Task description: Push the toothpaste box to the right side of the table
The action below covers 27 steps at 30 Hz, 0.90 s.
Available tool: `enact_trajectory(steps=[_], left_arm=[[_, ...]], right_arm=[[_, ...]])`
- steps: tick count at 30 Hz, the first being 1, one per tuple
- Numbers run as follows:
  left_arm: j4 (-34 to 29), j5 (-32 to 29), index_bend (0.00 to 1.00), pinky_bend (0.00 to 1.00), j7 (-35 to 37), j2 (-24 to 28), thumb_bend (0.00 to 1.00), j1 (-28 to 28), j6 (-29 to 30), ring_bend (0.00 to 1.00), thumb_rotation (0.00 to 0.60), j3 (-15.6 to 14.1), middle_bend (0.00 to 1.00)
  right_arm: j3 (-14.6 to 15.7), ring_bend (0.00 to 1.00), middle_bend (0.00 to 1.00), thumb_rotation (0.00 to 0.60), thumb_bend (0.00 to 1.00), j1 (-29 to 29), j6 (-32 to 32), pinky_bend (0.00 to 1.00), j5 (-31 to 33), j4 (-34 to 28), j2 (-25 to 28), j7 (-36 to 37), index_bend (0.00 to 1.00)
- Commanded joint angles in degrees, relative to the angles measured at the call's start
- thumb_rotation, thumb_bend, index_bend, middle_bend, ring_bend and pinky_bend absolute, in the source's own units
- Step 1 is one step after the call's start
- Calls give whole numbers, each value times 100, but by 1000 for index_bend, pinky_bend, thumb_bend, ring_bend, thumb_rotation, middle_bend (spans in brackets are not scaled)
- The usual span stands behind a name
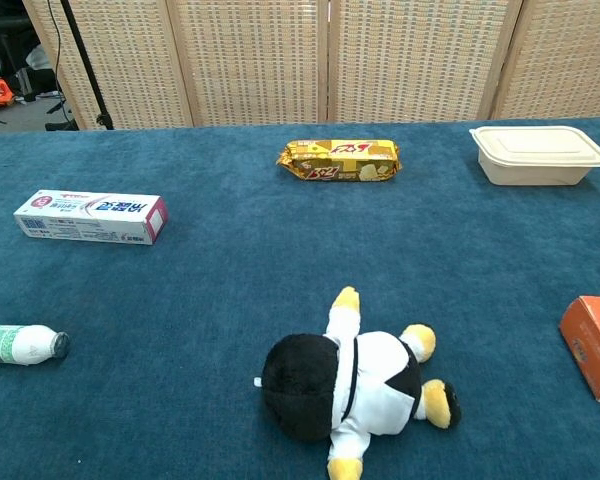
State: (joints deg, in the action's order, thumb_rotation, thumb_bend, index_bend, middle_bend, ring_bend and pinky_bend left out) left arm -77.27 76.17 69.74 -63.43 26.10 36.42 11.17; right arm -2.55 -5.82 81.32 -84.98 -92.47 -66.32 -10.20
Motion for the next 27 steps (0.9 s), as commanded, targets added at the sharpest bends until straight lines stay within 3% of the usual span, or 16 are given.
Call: enact_trajectory(steps=[1, 27], left_arm=[[108, 62, 0, 0, 177, -79, 0, 101, -110, 0, 600, 13, 0], [1238, 301, 0, 0, 896, -845, 0, 603, -727, 0, 600, -184, 0]], right_arm=[[5, 0, 0, 600, 260, -3, -8, 0, 1, -2, -4, -6, 0], [53, 0, 0, 600, 260, -117, -239, 0, 45, 85, -143, -170, 0]])
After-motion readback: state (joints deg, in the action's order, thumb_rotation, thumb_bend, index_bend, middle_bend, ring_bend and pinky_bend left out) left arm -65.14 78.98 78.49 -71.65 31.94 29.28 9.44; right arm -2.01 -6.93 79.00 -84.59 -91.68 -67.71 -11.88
